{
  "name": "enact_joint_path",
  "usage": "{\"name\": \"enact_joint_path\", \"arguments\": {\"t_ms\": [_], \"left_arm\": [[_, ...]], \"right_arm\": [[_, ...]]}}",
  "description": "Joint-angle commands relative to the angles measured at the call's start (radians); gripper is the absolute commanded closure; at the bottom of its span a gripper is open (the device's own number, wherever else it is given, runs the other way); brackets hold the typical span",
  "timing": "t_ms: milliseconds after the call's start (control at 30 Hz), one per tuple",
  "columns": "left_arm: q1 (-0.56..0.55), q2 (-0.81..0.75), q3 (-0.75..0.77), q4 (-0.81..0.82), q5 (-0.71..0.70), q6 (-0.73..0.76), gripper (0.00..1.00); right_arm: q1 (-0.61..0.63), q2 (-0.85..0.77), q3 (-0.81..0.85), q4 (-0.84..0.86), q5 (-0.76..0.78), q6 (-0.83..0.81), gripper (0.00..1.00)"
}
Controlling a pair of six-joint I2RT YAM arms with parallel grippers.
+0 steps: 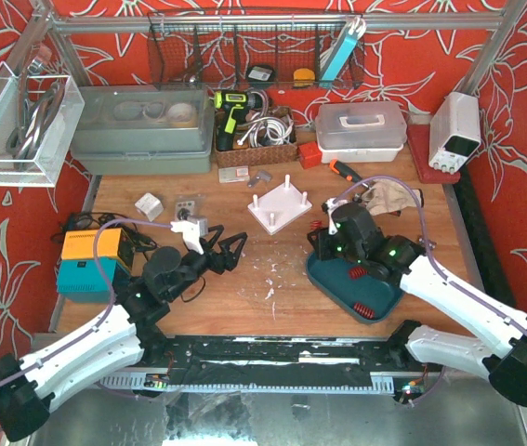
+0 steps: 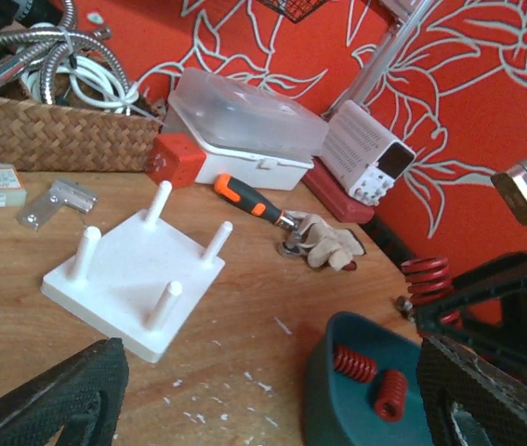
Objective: Install the large spring
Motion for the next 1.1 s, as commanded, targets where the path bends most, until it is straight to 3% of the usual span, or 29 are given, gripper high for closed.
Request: {"name": "enact_joint_path", "arguments": {"t_ms": [0,100,233,433,567,700,867,1067], "left_arm": [[-0.006,-0.053,0.077,-0.162,-0.008,-0.082,0.18],[-0.006,-0.040,0.119,-0.216,0.027,-0.092,0.26],[-0.006,0.021,0.155,-0.234,0.120,-0.094,0.28],[-0.006,0.131,0.206,-0.213,0.272,-0.077,0.46],[-0.006,0.228,0.286,-0.253,0.372,-0.018,0.53],[-0.009,0.302,0.343,-0.283,0.439,0.000,0.51],[-0.022,0.358,0.359,-0.252,0.505,-0.012,0.40],[-0.048,0.449,0.378,-0.252,0.523,-0.010,0.40]], "right_arm": [[0.078,-0.015,-0.009,0.217,0.005,-0.167,1.00],[0.132,-0.024,-0.085,0.362,0.001,-0.327,1.00],[0.189,-0.059,-0.225,0.607,-0.058,-0.537,1.00],[0.198,-0.048,-0.324,0.736,-0.049,-0.695,1.00],[0.199,-0.027,-0.400,0.869,-0.047,-0.707,1.00],[0.217,-0.002,-0.465,1.004,-0.060,-0.722,1.00],[0.239,0.004,-0.468,1.001,0.006,-0.734,1.00],[0.245,0.000,-0.490,1.039,0.009,-0.728,1.00]]}}
